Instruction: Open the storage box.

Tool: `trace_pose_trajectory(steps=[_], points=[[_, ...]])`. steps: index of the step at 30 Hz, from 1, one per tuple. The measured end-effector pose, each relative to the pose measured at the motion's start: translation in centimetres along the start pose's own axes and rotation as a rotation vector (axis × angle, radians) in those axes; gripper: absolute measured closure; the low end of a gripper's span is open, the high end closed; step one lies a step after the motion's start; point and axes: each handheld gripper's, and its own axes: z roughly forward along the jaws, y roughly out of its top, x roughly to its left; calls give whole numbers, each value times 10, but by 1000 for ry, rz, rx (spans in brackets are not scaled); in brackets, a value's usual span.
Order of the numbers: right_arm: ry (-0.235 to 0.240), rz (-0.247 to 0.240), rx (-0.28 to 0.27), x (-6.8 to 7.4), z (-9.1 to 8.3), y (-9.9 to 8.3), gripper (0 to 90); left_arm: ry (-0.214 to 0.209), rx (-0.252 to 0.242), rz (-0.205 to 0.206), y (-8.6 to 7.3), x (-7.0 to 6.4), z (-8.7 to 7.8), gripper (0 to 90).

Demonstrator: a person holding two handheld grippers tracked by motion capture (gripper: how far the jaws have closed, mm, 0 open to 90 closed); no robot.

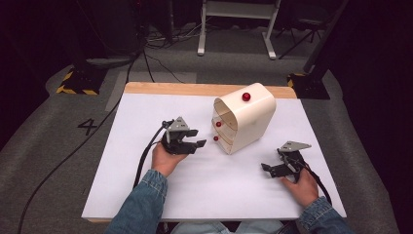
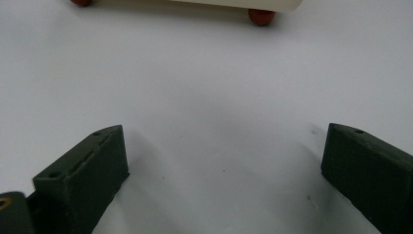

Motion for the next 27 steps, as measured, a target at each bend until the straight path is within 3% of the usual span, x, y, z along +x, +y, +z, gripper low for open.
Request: trace_pose_trajectory(steps=[4,8,12,21,27], points=[[0,0,0,0,0,0,31,-24,-48,-7,0,4,14,486],[0,0,0,0,0,0,31,-46,-82,17,1,0,32,487],[0,0,0,0,0,0,31,-56,-90,29,0,-1,39,487],[0,0,0,0,0,0,31,-71,-47,13,-8,-2,58,526],[0,0,0,0,0,0,31,-61,-39,14,-11,0,64,625]])
